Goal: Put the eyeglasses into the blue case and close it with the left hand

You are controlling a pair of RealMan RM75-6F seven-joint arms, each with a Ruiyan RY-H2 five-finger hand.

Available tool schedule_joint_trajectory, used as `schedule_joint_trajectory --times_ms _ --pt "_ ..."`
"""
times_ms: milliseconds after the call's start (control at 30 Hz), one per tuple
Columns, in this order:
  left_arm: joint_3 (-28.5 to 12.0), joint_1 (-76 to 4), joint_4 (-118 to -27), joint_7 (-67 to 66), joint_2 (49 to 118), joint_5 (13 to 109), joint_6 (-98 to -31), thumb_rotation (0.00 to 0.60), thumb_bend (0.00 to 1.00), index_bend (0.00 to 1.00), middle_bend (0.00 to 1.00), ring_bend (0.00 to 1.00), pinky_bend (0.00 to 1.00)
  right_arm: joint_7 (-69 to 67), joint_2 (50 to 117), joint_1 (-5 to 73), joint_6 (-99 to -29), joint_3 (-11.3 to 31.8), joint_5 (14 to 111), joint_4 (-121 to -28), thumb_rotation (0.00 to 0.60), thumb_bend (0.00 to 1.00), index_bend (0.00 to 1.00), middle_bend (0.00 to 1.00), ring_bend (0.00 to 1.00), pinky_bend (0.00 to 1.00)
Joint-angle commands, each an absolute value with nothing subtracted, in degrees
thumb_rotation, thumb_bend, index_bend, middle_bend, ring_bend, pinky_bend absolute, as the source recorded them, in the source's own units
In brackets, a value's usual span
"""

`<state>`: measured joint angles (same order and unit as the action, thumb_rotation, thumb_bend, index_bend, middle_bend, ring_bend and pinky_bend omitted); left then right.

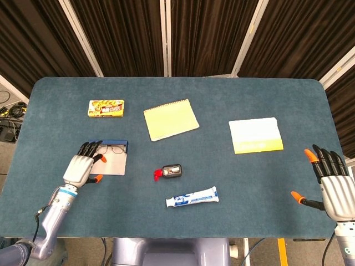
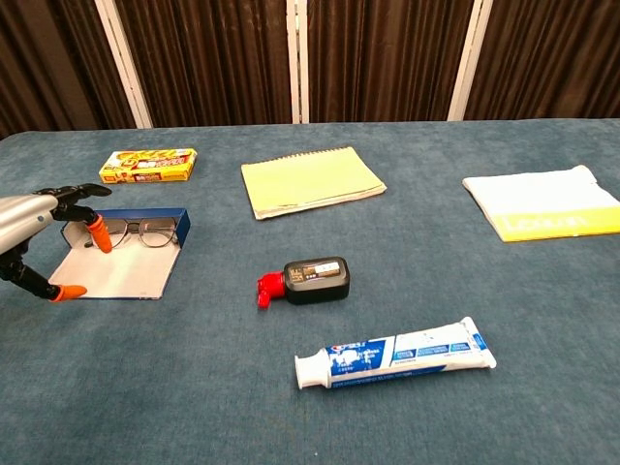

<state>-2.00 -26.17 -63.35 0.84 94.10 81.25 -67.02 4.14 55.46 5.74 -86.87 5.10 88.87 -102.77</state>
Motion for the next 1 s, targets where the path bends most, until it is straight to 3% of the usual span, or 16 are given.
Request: schedule_joint_trajectory --times_ms 33,767,1000 --pt "-2.0 -26.5 -61.6 1.6 95.5 81.4 -66.3 0.600 0.23 0.40 0.00 0.00 0.00 4.2 55.5 5.8 -86.7 5.1 88.7 -102.7 0.600 0.00 0.00 0.00 0.00 0.00" --pt "-2.7 -27.2 -52.5 4.8 101.3 81.4 -63.4 0.600 0.23 0.40 0.00 0.00 0.00 3.8 55.4 6.0 -86.1 5.3 88.0 -102.5 0.600 0.00 0.00 0.00 0.00 0.00" --pt "-2.5 -27.0 -52.3 5.7 101.0 81.7 -63.2 0.600 0.48 0.42 0.00 0.00 0.00 3.9 55.5 6.0 -86.1 5.3 88.0 -102.5 0.600 0.00 0.00 0.00 0.00 0.00"
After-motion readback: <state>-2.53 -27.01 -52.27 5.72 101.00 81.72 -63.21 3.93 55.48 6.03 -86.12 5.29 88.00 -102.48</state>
